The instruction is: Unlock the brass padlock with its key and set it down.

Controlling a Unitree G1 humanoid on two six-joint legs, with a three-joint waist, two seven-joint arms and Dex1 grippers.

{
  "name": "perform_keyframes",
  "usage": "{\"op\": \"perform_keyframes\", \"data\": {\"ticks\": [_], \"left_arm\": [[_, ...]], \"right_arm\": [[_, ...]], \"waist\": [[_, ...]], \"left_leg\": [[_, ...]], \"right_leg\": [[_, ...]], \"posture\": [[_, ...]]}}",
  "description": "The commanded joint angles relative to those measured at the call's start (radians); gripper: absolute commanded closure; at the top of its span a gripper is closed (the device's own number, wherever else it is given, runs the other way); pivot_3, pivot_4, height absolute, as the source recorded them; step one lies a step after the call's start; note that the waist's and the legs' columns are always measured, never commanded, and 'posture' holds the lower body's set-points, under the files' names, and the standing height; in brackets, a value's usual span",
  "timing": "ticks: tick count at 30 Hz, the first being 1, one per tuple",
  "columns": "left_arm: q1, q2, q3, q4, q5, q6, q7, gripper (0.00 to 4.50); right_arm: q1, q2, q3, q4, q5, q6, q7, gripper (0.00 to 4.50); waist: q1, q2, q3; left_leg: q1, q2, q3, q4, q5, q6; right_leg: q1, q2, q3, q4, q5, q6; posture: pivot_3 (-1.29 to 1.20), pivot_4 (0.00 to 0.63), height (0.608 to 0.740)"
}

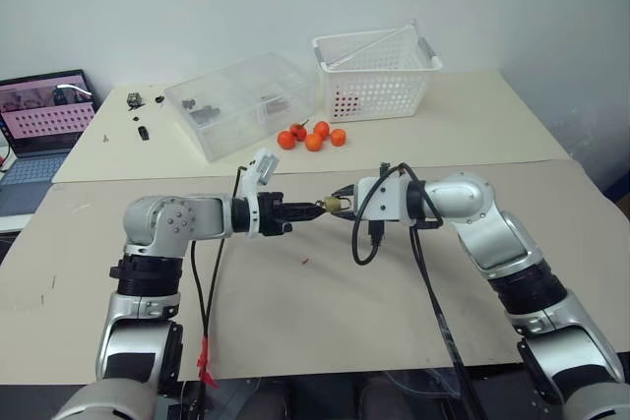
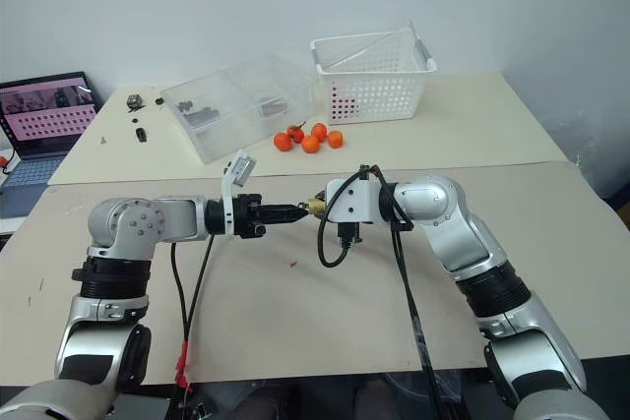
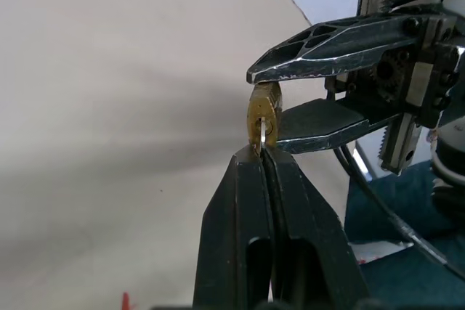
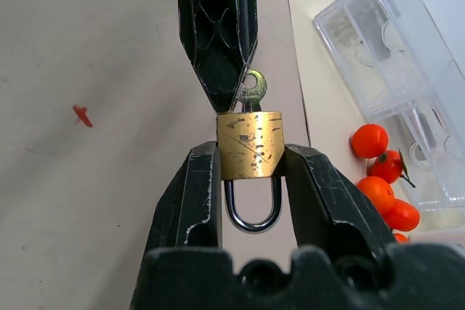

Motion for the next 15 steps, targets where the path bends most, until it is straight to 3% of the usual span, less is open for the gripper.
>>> {"op": "perform_keyframes", "data": {"ticks": [1,15], "left_arm": [[-0.052,0.023,0.003,0.034,0.029,-0.053,-0.036,4.43],[-0.064,0.007,0.017,0.051,0.028,-0.041,-0.045,4.43]], "right_arm": [[-0.028,0.003,-0.033,-0.049,0.016,-0.002,-0.011,3.60],[-0.020,0.001,-0.029,-0.055,0.012,0.005,-0.019,3.60]], "waist": [[0.000,0.000,0.000],[-0.002,0.000,0.000]], "left_leg": [[0.000,0.000,0.000,0.000,0.000,0.000],[0.000,0.000,0.000,0.000,0.000,0.000]], "right_leg": [[0.000,0.000,0.000,0.000,0.000,0.000],[0.000,0.000,0.000,0.000,0.000,0.000]], "posture": [[0.00,0.150,0.740],[0.00,0.150,0.740]]}}
